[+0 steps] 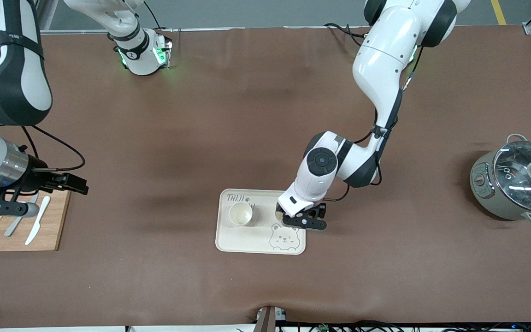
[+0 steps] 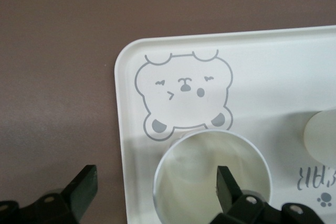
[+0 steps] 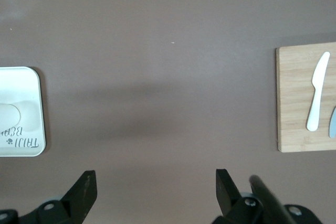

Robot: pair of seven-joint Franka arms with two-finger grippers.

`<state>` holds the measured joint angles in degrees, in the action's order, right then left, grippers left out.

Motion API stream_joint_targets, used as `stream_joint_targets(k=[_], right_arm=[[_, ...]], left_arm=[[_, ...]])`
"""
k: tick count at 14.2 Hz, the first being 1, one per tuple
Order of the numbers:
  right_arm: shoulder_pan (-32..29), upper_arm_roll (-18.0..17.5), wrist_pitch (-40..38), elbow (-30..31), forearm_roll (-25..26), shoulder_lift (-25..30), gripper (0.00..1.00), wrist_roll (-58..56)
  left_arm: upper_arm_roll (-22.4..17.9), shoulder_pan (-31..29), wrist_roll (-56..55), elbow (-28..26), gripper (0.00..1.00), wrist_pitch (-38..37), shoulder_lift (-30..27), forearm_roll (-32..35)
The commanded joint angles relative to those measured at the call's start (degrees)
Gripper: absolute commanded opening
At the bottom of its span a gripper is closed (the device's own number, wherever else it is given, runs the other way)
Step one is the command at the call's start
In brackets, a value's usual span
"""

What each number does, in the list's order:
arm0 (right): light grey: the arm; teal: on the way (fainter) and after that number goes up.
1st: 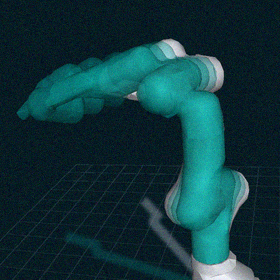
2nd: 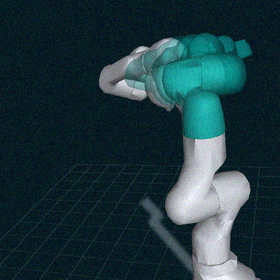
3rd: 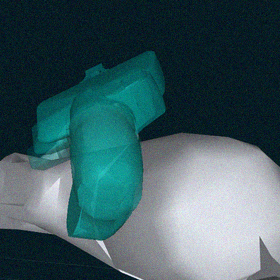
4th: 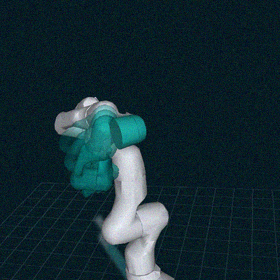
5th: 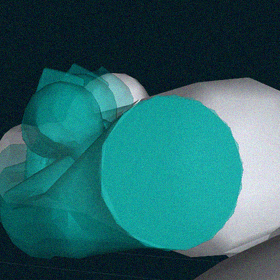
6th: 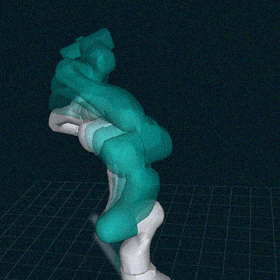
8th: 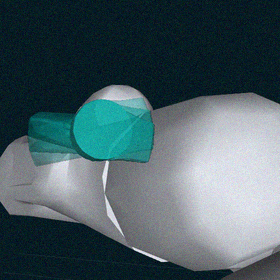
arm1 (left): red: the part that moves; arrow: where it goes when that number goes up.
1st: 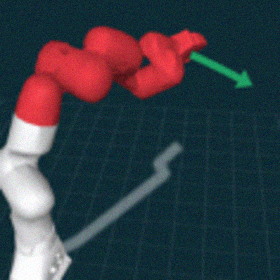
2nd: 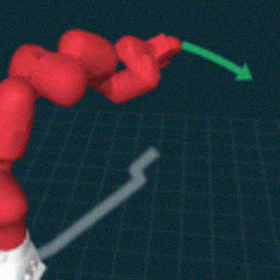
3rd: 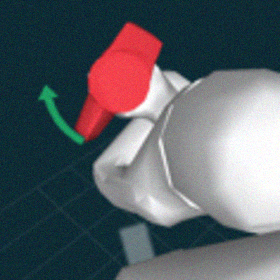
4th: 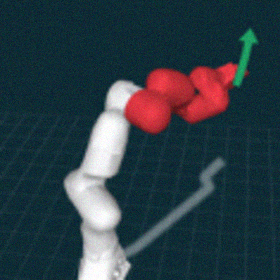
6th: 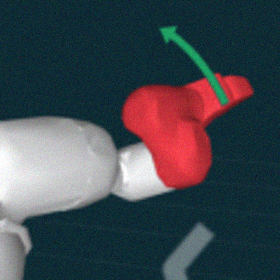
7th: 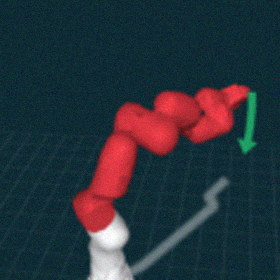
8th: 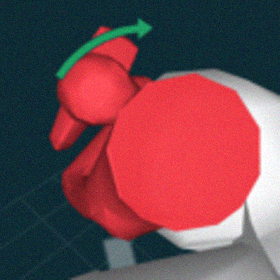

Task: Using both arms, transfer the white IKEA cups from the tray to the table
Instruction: 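Lower the left gripper around the cup while the right gripper reaches in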

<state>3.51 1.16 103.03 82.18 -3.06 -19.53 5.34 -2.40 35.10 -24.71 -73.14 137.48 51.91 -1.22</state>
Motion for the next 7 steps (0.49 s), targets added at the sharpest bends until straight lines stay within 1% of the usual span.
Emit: stream_joint_targets(k=[1,2,3,4,5,7], right_arm=[[1.5,-0.01,1.55,-0.18,-0.63,-0.51,1.0,3.43],[2.03,-0.01,1.91,-0.27,-0.72,-0.86,1.0,4.49],[2.81,-0.01,2.09,-0.27,-0.63,-1.21,1.0,5.72],[3.78,-0.01,2.61,-0.27,-0.63,-1.39,1.0,7.21],[4.4,-0.01,3.48,-0.35,-0.63,-1.82,1.0,8.97],[5.89,-0.01,4.46,-0.36,-0.63,-2.79,1.0,12.66]], left_arm=[[-1.2,0.94,-1.22,1.6,1.0,0.24,0.83,0.7],[-1.12,0.94,-1.31,1.51,0.99,0.24,0.83,0.7],[-0.94,0.94,-3.48,1.43,0.41,0.24,0.39,0.09],[-1.03,1.11,-7.24,1.34,0.0,0.24,0.21,0.43],[-0.85,1.03,-8.76,1.34,0.0,0.24,0.04,0.26],[-0.94,1.11,-8.43,1.25,0.0,0.24,0.12,0.43]])
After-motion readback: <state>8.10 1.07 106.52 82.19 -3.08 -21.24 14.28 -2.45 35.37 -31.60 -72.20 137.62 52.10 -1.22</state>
